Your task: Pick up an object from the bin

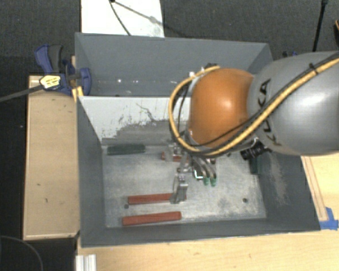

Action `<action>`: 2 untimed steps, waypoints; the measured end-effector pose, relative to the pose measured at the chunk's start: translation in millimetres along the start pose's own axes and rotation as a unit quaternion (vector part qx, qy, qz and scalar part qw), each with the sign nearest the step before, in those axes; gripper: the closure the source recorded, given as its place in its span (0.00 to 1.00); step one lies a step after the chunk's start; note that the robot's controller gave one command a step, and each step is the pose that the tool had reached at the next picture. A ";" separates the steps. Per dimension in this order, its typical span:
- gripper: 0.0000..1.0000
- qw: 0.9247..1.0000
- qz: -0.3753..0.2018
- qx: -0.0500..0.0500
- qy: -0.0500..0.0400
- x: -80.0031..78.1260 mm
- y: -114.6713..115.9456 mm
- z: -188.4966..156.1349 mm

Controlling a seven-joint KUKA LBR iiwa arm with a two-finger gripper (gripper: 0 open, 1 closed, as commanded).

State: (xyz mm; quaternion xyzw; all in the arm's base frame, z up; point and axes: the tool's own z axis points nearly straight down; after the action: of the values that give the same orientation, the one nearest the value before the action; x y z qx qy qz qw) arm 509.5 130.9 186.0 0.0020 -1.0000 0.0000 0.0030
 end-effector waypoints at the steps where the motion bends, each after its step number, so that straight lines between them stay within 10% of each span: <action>1: 0.00 0.999 -0.036 0.000 0.000 18.5 27.1 119.8; 2: 1.00 0.999 -0.033 -0.002 -0.006 14.9 27.5 112.7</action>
Offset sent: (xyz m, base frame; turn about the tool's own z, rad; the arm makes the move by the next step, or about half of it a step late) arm -0.0173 0.0264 -0.1160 -0.0725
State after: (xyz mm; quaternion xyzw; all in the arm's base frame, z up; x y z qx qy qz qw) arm 493.9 158.3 73.4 0.0351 -0.9994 -0.0017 -0.0028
